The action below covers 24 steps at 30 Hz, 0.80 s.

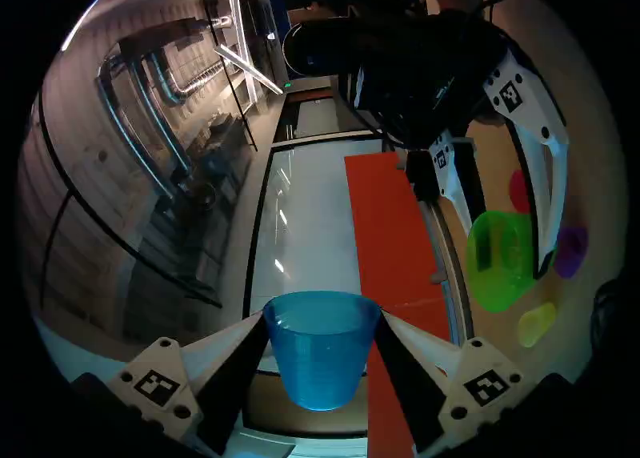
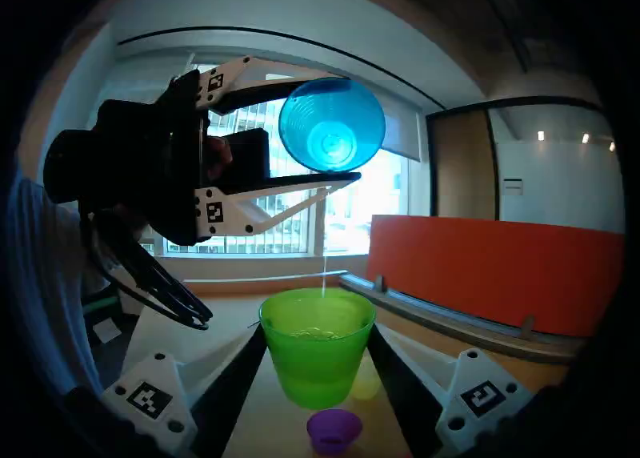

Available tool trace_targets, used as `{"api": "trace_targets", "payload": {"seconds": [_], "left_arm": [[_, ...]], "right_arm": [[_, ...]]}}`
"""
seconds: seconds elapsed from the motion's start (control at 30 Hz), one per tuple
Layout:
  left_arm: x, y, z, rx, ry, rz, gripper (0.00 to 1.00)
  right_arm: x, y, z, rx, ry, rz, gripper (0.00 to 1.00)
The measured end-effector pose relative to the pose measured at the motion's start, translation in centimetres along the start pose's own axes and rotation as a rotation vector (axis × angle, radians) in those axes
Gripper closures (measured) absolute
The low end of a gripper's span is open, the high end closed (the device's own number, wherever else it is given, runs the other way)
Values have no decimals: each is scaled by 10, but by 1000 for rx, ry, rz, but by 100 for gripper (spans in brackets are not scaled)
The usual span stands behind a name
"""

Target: Pour water

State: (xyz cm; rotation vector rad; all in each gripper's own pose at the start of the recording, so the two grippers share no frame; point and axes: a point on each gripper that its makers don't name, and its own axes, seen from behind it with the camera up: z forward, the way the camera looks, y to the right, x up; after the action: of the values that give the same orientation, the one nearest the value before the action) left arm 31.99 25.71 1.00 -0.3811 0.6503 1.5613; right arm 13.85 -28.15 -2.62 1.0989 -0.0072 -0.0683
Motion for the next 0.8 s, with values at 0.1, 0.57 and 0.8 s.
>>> {"api": "trace_targets", "payload": {"seconds": [0.1, 0.57, 0.8], "left_arm": [[0, -2, 0, 7, 2, 16, 12], [-2, 1, 0, -11, 4, -73, 12], [-5, 6, 1, -31, 4, -205, 12]], "right_arm": [[0, 1, 1, -1, 2, 2, 11], [3, 0, 2, -3, 4, 2, 11], [3, 1, 1, -7, 6, 1, 11]]}}
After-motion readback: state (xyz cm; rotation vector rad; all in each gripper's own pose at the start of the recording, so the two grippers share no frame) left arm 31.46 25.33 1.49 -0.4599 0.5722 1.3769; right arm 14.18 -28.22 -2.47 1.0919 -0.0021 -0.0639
